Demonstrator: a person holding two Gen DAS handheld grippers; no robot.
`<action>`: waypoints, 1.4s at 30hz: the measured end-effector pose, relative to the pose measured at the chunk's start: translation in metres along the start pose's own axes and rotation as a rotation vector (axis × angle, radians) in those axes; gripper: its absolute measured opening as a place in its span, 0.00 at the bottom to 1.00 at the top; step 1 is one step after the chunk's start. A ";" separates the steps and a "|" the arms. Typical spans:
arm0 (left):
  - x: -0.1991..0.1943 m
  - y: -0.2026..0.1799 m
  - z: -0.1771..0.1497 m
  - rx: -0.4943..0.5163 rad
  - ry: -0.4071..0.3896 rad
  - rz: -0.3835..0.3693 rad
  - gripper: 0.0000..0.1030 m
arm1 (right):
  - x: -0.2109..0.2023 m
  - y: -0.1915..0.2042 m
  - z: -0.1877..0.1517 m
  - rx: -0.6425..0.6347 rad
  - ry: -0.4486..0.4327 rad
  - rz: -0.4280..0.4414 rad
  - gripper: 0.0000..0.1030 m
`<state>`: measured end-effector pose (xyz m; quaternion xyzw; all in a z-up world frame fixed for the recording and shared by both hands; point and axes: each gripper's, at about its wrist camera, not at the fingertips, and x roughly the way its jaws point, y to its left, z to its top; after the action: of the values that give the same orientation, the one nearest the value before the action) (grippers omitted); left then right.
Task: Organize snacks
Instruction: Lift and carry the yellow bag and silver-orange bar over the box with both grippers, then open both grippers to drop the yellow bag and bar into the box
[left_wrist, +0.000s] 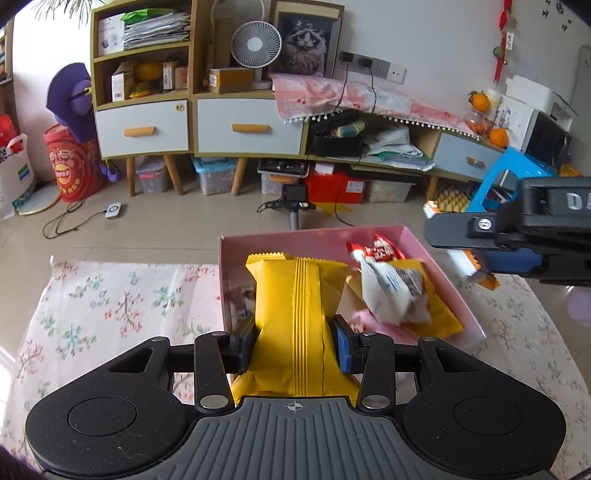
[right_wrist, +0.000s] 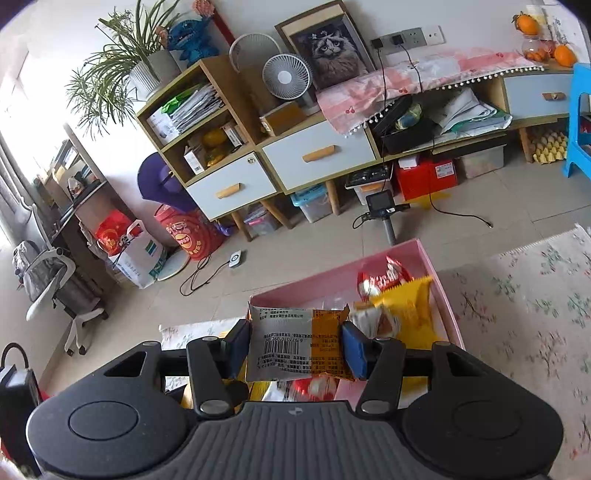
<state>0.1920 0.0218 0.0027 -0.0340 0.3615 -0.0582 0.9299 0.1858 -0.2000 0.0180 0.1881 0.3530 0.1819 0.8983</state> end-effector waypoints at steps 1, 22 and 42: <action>0.004 0.001 0.002 -0.001 0.001 0.000 0.38 | 0.007 -0.001 0.003 -0.003 0.007 0.000 0.42; 0.063 0.009 0.003 0.018 -0.027 0.023 0.41 | 0.099 -0.046 0.010 0.003 0.067 -0.078 0.47; 0.024 -0.011 0.002 0.110 -0.063 -0.016 0.79 | 0.064 -0.026 0.017 -0.084 0.029 -0.124 0.77</action>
<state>0.2100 0.0078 -0.0105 0.0126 0.3282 -0.0844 0.9408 0.2466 -0.1968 -0.0185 0.1255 0.3689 0.1431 0.9098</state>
